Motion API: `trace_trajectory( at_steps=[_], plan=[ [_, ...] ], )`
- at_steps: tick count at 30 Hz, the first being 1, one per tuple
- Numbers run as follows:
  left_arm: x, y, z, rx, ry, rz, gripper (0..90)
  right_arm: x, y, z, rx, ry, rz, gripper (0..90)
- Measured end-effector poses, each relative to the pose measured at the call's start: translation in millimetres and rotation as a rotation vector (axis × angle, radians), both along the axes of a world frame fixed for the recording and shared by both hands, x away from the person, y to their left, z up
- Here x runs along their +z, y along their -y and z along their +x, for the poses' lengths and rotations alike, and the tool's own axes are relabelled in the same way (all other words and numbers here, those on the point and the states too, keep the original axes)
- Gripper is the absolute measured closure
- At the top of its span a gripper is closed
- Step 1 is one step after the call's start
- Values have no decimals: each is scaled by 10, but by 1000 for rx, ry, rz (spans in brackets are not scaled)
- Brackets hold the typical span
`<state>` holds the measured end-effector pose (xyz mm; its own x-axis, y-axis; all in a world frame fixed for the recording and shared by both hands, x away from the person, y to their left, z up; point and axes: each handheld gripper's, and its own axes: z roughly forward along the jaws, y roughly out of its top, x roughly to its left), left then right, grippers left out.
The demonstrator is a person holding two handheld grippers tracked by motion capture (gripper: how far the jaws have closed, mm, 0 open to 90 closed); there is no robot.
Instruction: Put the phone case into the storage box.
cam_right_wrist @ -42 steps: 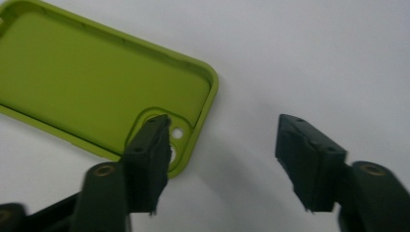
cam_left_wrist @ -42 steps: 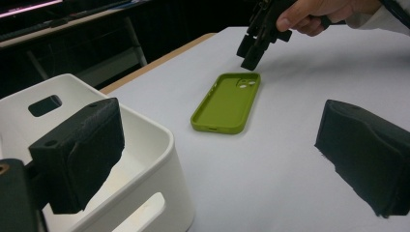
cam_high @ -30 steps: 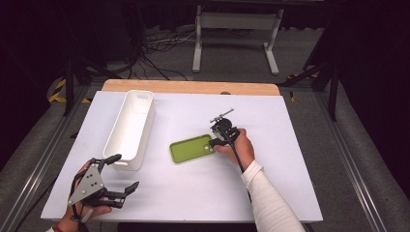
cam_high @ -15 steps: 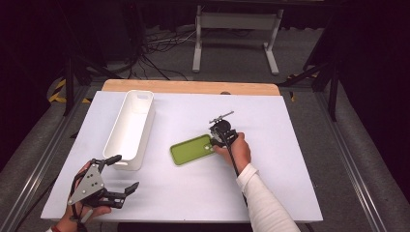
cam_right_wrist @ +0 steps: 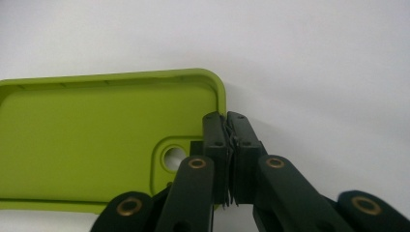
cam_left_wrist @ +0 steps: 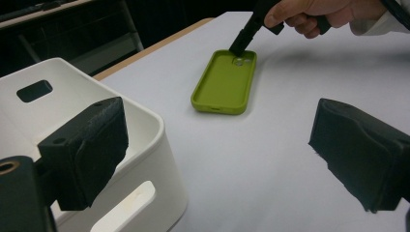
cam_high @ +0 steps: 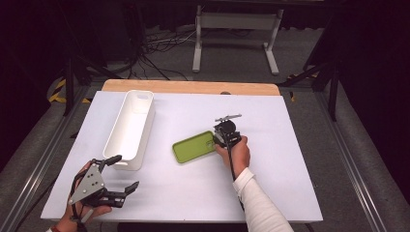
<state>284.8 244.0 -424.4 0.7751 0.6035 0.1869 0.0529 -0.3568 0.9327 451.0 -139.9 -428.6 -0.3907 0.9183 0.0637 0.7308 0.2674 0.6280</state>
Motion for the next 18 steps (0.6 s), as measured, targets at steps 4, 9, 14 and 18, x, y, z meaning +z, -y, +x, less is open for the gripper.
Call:
trace_trajectory(
  at_steps=[4,9,14,18],
  plan=[
    [2,7,4,18,0,-3,68,56,63,-37,-20,56,26,884],
    [11,15,19,41,3,-7,81,114,131,-92,4,143,28,884],
    [27,21,20,44,3,-3,89,167,181,-145,15,223,35,884],
    [43,48,29,46,3,-9,90,184,204,-178,23,246,57,884]
  ],
)
